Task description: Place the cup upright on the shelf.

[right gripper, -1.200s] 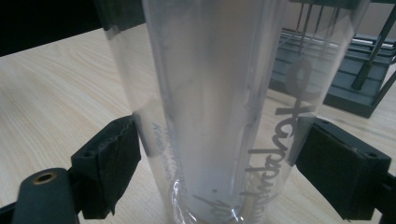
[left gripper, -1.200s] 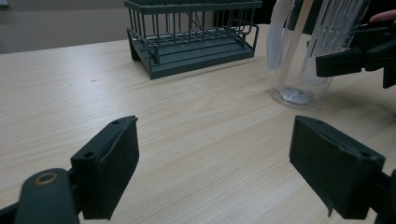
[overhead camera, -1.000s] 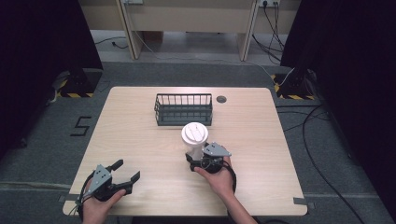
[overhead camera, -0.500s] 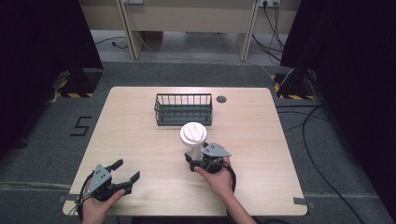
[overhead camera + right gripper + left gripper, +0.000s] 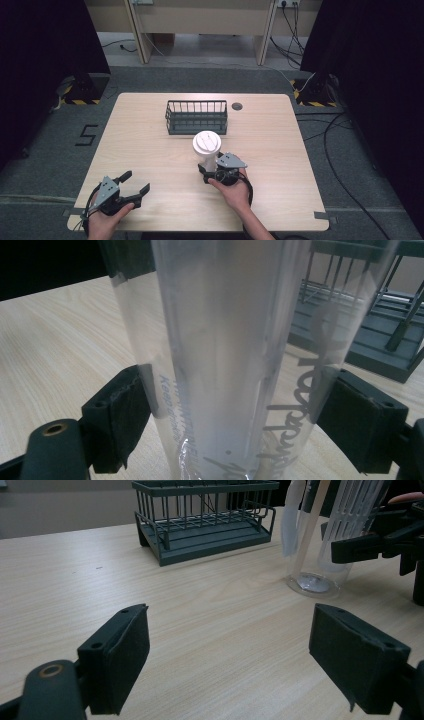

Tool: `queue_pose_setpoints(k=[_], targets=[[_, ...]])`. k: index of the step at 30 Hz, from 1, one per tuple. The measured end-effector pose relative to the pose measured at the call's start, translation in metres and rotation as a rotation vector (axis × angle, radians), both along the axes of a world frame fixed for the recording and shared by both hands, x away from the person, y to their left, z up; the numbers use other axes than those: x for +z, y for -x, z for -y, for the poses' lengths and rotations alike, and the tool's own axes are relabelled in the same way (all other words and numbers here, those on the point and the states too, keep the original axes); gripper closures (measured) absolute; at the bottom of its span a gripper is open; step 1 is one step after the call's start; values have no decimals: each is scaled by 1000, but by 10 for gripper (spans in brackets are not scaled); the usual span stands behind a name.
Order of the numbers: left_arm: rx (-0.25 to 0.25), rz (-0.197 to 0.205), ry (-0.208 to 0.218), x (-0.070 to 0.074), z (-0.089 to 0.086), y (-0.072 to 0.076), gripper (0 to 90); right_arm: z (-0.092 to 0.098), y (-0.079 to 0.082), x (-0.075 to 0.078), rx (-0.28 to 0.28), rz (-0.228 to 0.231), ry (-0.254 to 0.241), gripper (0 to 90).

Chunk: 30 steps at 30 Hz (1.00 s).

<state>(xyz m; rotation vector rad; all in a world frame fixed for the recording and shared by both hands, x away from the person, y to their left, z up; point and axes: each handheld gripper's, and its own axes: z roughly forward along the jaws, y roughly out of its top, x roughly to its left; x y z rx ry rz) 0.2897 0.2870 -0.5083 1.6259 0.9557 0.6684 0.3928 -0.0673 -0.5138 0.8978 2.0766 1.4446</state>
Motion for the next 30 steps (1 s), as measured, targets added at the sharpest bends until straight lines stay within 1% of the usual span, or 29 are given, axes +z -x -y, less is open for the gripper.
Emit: queue_pose_setpoints(k=[7,19,30], targets=[[0,0,0,0,0,0,160,1,-1,3,-4,1,-9,183],[0,0,-1,0,0,0,160,2,-6,9,-13,4,-8,184],[3,3,3,0,-1,0,161,3,-15,19,-27,15,-16,184]])
